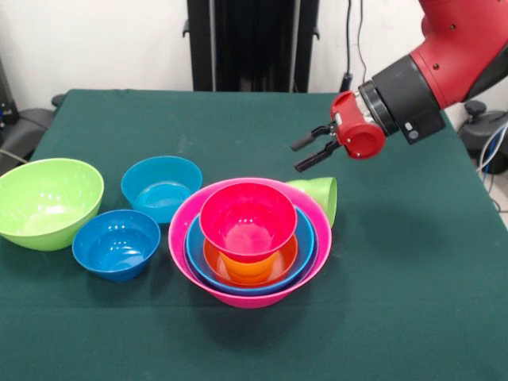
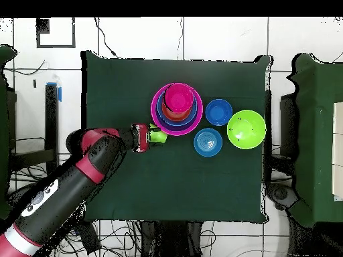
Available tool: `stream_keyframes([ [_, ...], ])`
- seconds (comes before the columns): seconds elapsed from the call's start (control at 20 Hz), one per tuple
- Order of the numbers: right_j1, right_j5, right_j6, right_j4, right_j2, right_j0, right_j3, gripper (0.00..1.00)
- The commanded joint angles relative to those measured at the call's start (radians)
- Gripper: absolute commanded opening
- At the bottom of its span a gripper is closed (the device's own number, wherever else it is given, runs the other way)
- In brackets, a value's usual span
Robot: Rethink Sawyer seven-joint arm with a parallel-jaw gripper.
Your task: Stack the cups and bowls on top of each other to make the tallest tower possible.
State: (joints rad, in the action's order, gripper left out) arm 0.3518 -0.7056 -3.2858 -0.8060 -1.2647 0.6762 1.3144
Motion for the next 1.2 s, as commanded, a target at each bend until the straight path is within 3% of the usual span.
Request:
stream_keyframes([
  [0.05, 0.017, 0.054, -0.099, 0.042, 0.182, -0.007, 0.018, 1.0],
  [0.1, 0.029, 0.055, -0.104, 0.048, 0.168, -0.003, 0.015, 0.0],
  [1.2, 0.016, 0.021, -0.123, 0.034, 0.17, 0.006, 0.013, 0.0],
])
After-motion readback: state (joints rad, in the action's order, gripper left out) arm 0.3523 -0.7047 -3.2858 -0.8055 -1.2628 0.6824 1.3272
